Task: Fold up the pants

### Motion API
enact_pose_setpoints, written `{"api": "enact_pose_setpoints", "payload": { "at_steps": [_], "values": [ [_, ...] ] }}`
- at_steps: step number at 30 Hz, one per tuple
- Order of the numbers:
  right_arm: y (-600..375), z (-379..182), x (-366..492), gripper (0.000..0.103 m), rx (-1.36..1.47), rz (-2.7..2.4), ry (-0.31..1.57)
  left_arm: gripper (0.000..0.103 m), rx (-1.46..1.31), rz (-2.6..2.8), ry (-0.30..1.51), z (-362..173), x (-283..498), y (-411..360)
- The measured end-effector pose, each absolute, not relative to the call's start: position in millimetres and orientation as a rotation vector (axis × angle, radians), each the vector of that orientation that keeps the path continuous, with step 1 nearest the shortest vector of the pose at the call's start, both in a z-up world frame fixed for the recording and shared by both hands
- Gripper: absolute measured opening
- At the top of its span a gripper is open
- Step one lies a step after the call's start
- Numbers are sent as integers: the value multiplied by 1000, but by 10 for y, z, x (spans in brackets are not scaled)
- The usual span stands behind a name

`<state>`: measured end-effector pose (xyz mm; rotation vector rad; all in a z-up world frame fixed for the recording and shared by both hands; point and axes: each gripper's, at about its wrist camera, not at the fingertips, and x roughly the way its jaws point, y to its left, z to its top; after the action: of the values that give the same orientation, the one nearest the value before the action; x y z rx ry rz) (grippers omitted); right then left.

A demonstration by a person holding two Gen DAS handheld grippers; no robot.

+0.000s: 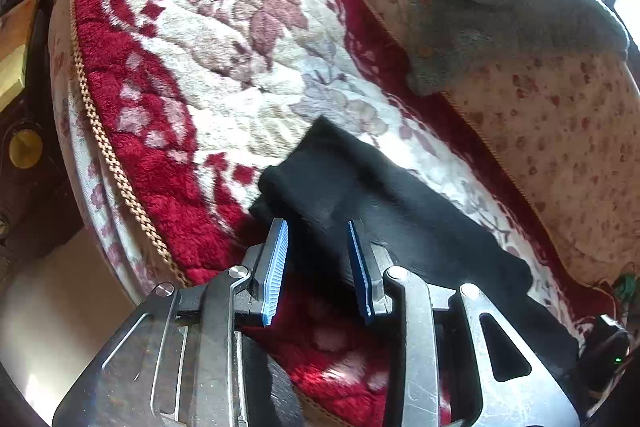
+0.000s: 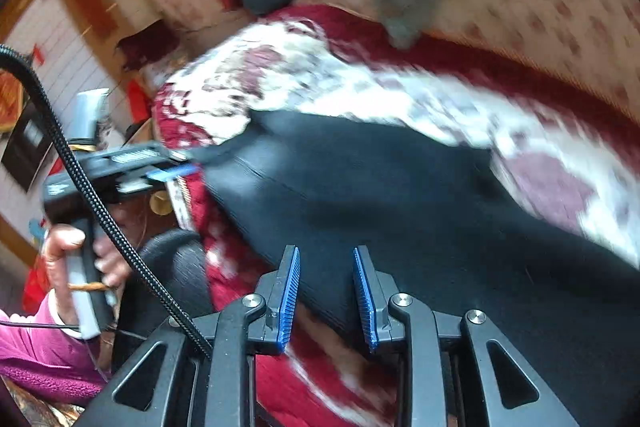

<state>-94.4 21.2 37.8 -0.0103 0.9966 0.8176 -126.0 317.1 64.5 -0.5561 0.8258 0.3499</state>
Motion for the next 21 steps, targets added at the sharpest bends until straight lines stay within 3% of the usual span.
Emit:
{"api": "enact_pose_setpoints", "payload": {
  "at_steps": [8, 10, 15, 21],
  "values": [
    [-492, 725, -1056, 26, 170, 755, 901, 29, -452, 184, 837, 905, -1056, 2416],
    [-745, 807, -1122, 26, 171, 706, 879, 35, -435, 130, 854, 918, -978, 2204],
    [-1513, 888, -1294, 39, 219, 547, 854, 40, -392, -29, 911, 897, -726, 1595],
    [-2517, 853, -1511, 40, 366, 331, 856, 42, -337, -199, 979, 834, -495, 886]
  ]
}}
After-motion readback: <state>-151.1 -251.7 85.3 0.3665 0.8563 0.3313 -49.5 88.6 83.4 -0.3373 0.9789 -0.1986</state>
